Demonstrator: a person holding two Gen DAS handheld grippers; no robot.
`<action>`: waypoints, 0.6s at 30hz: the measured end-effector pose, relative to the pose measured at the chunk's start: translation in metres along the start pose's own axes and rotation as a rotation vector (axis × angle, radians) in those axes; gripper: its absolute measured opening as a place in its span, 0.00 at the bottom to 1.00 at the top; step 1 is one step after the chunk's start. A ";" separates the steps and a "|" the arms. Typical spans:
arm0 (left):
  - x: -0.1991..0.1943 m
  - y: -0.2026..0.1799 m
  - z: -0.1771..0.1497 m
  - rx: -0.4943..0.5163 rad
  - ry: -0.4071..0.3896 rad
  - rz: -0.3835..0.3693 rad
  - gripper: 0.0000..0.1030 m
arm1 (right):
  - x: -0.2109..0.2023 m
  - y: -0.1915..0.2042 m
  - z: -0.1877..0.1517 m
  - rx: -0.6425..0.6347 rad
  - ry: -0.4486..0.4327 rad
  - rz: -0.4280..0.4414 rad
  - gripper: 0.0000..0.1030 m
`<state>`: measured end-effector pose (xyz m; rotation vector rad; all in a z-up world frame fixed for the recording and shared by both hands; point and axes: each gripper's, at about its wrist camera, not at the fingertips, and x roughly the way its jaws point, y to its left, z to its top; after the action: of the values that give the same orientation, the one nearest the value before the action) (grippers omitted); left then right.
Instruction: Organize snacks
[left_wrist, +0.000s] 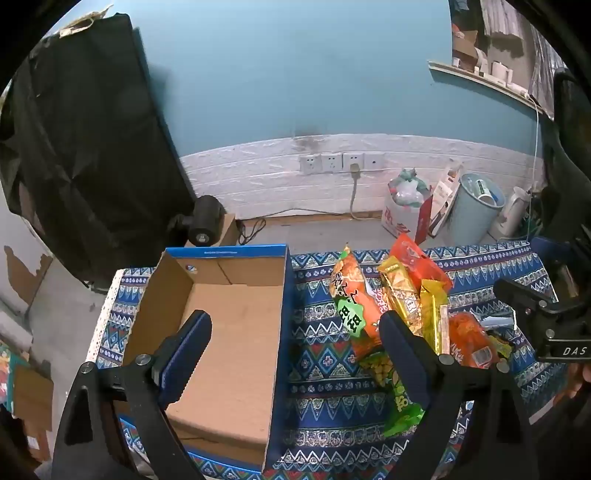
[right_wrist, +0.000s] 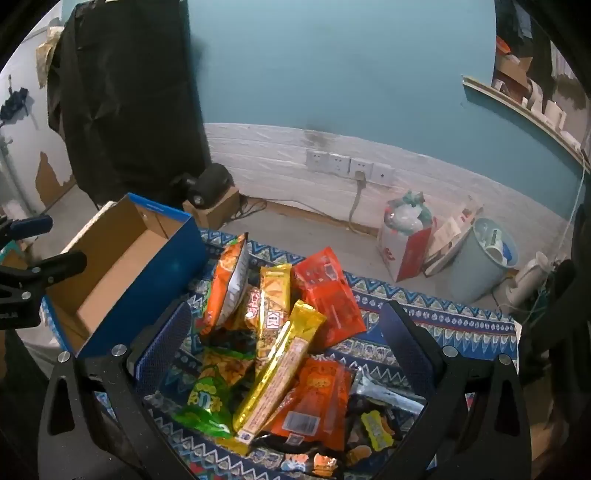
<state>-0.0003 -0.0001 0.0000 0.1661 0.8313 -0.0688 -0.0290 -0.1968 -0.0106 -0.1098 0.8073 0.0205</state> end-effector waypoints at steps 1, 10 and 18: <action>0.000 0.000 0.000 -0.002 0.002 -0.001 0.91 | 0.000 0.000 0.000 -0.002 0.000 0.001 0.97; -0.001 0.001 0.000 -0.001 0.006 -0.012 0.91 | 0.001 0.005 -0.004 -0.001 -0.001 -0.004 0.97; 0.003 0.001 0.000 -0.001 0.011 -0.018 0.91 | 0.000 0.002 -0.001 -0.002 0.004 -0.001 0.97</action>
<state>0.0016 0.0006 -0.0021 0.1575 0.8439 -0.0847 -0.0301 -0.1951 -0.0115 -0.1121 0.8108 0.0203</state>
